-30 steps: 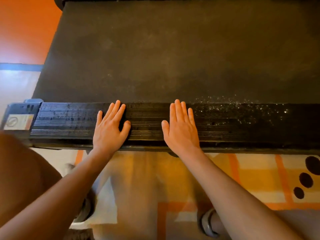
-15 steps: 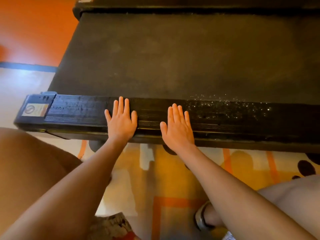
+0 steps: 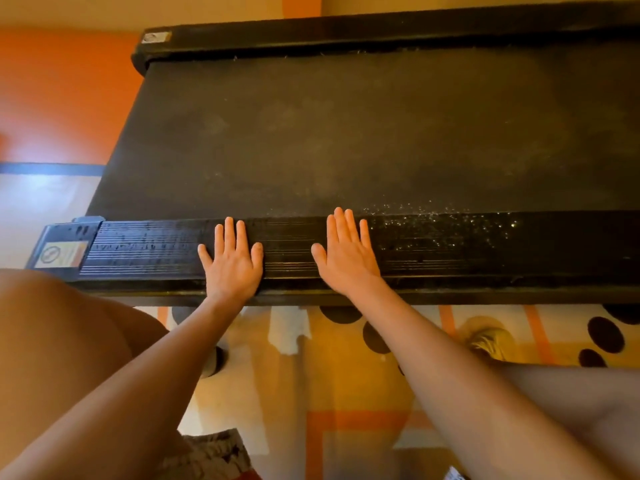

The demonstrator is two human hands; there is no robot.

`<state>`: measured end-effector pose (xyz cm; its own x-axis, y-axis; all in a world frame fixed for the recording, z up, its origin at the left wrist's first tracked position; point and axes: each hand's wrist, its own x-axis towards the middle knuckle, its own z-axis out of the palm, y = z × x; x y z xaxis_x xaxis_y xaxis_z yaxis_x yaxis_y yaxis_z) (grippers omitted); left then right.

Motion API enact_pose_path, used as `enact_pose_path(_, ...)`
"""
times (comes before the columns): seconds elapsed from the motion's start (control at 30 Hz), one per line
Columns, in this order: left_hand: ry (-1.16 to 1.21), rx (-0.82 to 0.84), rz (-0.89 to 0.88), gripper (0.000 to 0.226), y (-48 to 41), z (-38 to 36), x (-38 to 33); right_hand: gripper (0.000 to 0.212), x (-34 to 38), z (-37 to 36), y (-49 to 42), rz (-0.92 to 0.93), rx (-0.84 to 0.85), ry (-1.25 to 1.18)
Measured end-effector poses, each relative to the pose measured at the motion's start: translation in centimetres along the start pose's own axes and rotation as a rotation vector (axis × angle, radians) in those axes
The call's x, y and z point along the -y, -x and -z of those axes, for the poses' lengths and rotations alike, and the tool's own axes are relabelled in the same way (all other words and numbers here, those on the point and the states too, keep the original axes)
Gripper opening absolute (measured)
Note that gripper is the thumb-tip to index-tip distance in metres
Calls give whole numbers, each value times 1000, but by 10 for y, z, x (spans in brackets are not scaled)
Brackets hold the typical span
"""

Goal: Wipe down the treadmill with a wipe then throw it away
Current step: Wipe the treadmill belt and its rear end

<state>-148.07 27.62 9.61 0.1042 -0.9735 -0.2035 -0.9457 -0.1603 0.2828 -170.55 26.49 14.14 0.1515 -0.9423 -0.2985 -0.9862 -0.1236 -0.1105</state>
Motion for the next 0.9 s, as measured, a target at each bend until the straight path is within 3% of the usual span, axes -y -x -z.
enact_pose_path(0.13,-19,-59,-3,68,0,-6,3,71,3,-16,40,34,4,5)
enact_pose_path(0.37,-7,-41,1,67,-2,-6,3,74,-6,-7,-11,-16,-30,42)
enact_pose_path(0.6,-12,-60,-2,68,-2,-10,3,75,-5,-22,38,22,-19,15)
enact_pose_path(0.9,2,-35,4,67,-3,-8,3,76,-8,-7,-8,9,-64,95)
